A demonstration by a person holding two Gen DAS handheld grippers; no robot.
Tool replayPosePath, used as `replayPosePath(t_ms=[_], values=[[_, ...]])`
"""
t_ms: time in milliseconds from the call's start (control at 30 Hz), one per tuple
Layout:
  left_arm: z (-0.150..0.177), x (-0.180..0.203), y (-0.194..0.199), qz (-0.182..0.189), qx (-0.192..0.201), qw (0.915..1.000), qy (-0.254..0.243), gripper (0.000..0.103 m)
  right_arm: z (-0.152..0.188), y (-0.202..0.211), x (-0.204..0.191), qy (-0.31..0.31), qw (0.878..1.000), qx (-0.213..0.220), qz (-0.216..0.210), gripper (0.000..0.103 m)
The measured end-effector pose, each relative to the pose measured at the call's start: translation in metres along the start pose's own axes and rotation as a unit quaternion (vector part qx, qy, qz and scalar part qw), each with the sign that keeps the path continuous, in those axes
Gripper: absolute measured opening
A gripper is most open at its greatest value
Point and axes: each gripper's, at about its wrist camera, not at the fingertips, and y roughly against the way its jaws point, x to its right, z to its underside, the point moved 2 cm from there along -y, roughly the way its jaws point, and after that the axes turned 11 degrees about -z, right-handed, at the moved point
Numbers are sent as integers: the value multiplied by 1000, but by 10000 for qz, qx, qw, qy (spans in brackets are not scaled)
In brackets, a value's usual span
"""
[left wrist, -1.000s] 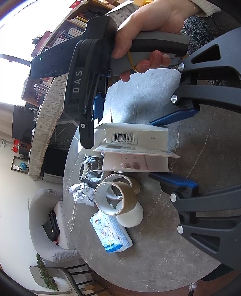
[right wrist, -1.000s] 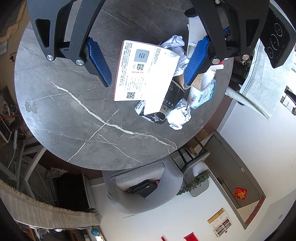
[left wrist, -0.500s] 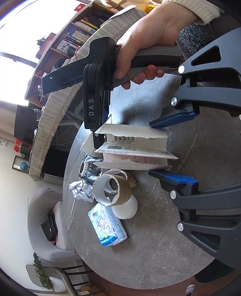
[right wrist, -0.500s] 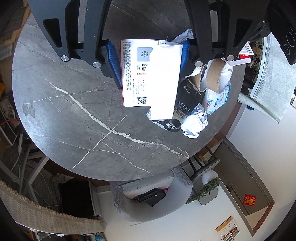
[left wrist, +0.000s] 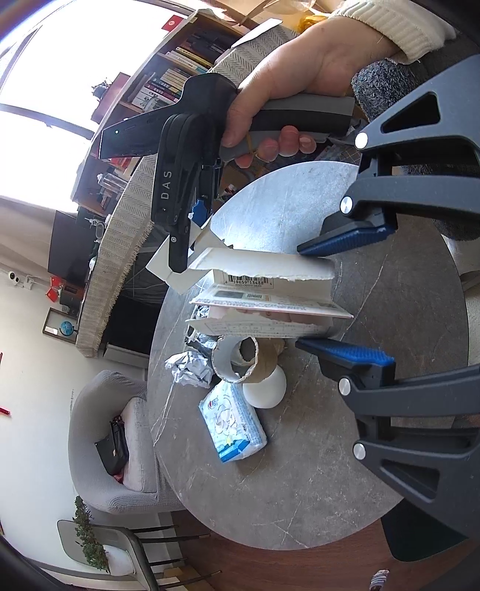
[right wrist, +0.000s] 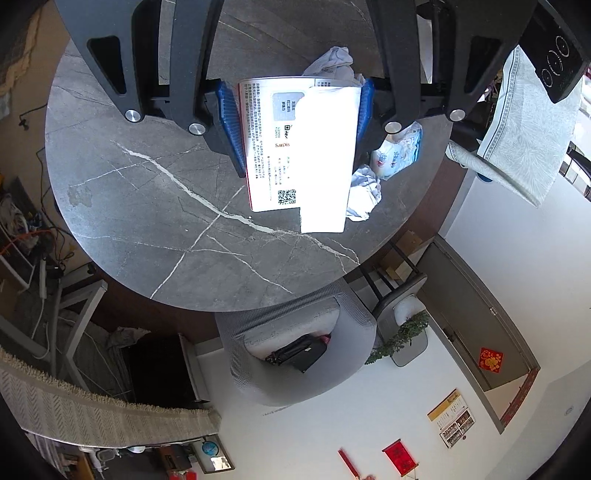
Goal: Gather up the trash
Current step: 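Carry the box with the left tool over the green trash bin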
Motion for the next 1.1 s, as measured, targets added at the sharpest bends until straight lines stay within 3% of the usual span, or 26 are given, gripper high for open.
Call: replayPosePath(t_ms=[300, 600, 1100], values=[[0, -20, 36, -223, 271, 9993, 151, 47, -3, -15, -37, 255, 9991, -40, -351, 51], [8, -61, 66, -771, 346, 9951, 508, 47, 5, -40, -77, 501, 9966, -234, -613, 51], [46, -148, 102, -1763, 159, 9755, 1309, 47, 36, -90, -163, 1162, 9841, -719, -1134, 51]])
